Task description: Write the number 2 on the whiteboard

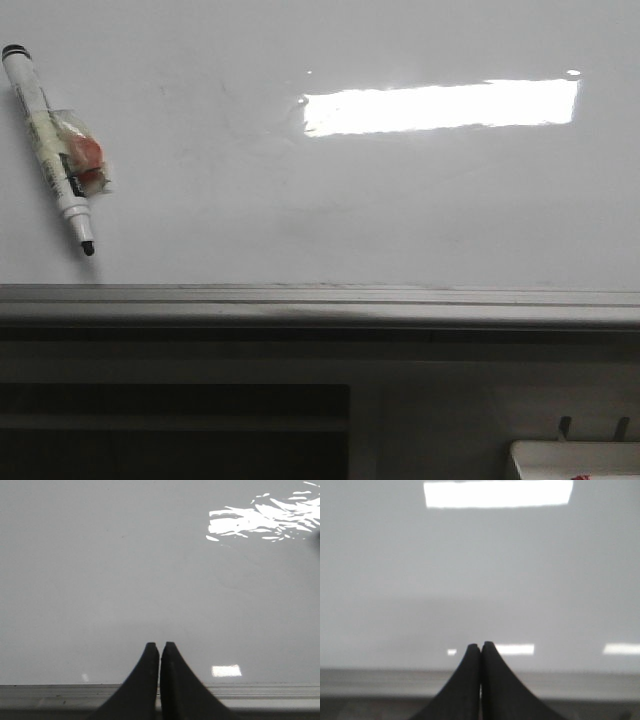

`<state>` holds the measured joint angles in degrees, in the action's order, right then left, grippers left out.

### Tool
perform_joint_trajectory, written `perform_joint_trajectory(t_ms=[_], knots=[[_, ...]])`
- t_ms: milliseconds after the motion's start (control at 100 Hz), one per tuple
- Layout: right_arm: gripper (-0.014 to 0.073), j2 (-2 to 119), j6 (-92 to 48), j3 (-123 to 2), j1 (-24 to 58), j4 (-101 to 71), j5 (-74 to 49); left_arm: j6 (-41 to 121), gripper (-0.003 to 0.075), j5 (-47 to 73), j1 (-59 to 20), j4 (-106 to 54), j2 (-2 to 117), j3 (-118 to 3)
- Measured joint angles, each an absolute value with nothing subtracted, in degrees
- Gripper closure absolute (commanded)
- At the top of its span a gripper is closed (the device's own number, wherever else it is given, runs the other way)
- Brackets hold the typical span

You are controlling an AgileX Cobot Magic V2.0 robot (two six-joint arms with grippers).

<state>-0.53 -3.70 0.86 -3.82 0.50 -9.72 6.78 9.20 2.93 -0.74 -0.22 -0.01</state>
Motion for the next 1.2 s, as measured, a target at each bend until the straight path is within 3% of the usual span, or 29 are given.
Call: perform_joint_trajectory(t_ms=[170, 370, 610, 810, 1000, 1200], knots=[[0.0654, -0.5, -3.7, 0.9, -4.0, 0.6, 2.0, 6.8, 0.0741, 8.7, 2.9, -0.7, -0.2, 0.0], [0.0654, -0.5, -3.7, 0.9, -4.0, 0.6, 6.7, 6.8, 0.0741, 8.4, 2.9, -0.9, -0.2, 0.0], [0.0654, -0.5, -3.7, 0.9, -4.0, 0.6, 3.1, 6.8, 0.0741, 3.2, 2.9, -3.5, -0.2, 0.0], [0.0654, -0.5, -3.7, 0.9, -4.0, 0.6, -1.2, 6.8, 0.0741, -1.3, 2.9, -19.8, -0.2, 0.0], [0.0654, 0.8, -3.7, -4.4, -4.0, 0.0, -14.2, 6.6, 0.0741, 9.3, 2.9, -21.6, -0.2, -1.3], [0.0654, 8.5, -3.7, -13.5, -4.0, -5.9, -23.0, 6.6, 0.0741, 19.6, 2.9, -19.3, 4.1, -10.9]])
